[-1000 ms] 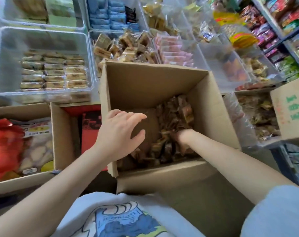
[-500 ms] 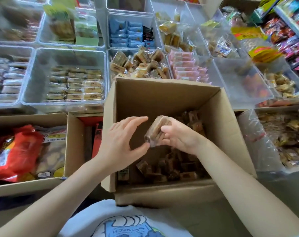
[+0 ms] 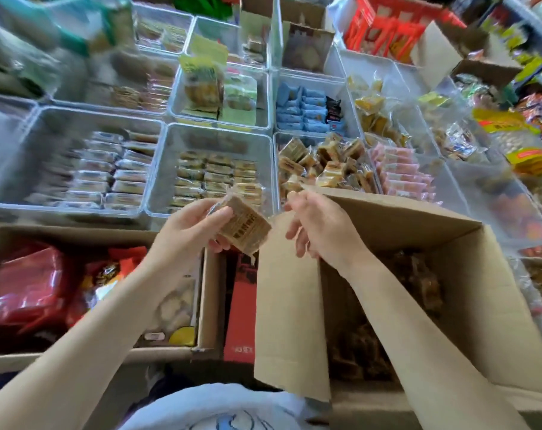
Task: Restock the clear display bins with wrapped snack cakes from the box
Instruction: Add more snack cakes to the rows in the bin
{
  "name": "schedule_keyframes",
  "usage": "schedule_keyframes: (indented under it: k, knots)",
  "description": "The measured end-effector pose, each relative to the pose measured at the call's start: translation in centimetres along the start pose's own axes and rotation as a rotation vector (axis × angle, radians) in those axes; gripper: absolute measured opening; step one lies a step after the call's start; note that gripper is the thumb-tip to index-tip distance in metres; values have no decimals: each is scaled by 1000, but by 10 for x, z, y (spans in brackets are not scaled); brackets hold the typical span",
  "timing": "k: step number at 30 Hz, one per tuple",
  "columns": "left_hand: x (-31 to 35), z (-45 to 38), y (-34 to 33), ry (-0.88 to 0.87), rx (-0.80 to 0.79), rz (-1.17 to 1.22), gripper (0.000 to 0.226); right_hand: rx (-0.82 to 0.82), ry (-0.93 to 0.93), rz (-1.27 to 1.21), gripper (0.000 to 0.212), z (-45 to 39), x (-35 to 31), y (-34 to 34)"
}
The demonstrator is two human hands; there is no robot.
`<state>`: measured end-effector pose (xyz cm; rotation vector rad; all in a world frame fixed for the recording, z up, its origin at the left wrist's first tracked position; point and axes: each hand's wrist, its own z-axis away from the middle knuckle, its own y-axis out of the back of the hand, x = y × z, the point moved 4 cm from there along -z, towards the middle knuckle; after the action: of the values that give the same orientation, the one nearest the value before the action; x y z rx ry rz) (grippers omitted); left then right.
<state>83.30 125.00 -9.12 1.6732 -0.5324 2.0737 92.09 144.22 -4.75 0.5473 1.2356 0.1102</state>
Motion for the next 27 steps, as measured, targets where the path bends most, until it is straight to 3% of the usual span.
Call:
schedule_keyframes:
  k: [3, 7, 11, 16, 19, 23, 27]
  knots:
    - [-9, -9, 60, 46, -38, 39, 34, -90, 61, 58, 18, -33, -27, -60]
    - [-25, -24, 135, 87, -49, 48, 24, -298, 30, 1, 20, -75, -51, -150]
    - [-38, -38, 206, 112, -5, 26, 36, -365, -7, -13, 19, -112, -70, -215]
    - [-58, -83, 293, 101, 227, 5, 35, -204, -25, 72, 28, -169, -87, -250]
    - [-74, -120, 328, 116, 309, -109, 23, -44, -59, 68, 29, -212, -96, -252]
    - [-89, -172, 347, 102, 284, -442, 35, 111, -130, -6, 34, -283, -95, -252]
    - [-95, -231, 340, 5, 165, -795, 46, 142, -298, -305, 26, -339, -71, -263]
